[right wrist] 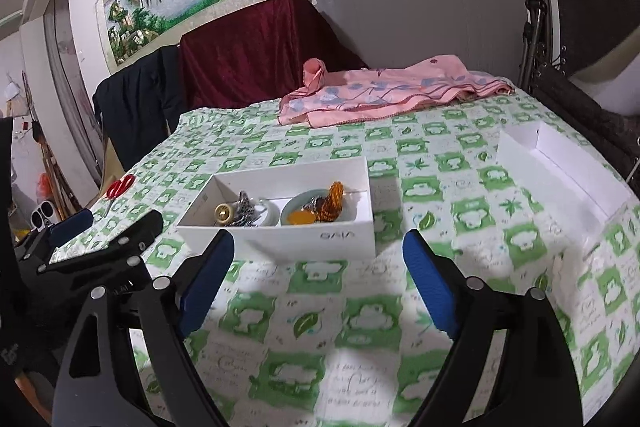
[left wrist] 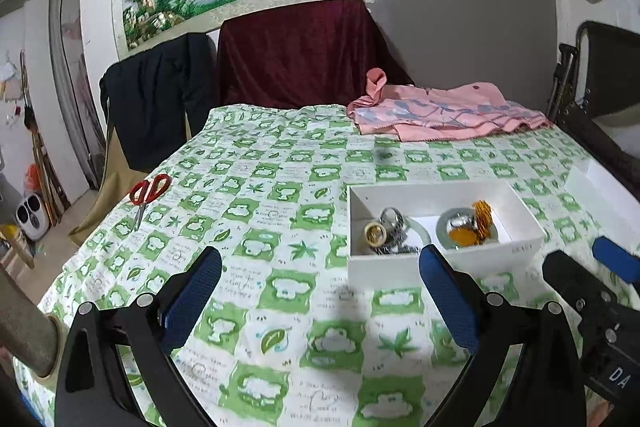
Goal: Organize jewelry
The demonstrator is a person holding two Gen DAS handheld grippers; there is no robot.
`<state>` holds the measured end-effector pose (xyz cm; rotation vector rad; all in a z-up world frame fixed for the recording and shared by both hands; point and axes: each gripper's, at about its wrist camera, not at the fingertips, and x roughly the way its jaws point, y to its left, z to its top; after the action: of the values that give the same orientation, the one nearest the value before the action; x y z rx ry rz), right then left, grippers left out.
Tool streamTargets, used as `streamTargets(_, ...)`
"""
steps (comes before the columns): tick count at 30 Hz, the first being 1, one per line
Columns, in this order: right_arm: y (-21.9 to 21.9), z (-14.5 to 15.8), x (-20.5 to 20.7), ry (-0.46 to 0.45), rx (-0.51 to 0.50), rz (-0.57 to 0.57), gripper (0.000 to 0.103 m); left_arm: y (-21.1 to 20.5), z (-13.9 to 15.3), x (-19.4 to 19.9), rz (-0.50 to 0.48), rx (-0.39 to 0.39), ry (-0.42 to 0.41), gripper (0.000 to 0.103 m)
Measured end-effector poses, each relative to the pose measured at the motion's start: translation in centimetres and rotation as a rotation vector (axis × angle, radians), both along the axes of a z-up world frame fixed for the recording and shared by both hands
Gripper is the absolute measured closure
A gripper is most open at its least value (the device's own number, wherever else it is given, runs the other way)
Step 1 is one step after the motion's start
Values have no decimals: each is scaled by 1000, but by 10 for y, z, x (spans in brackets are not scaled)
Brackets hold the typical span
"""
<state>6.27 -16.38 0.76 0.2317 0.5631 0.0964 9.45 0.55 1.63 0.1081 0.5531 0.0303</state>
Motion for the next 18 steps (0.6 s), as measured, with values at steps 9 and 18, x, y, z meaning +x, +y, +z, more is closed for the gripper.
streamTargets(9, 5, 6, -14, -55, -86, -46, 15, 1, -3, -9, -16, 3, 2, 6)
streamTargets(18, 12, 19, 6, -43, -149, -32, 10, 1, 20, 19, -23, -72, 12, 6)
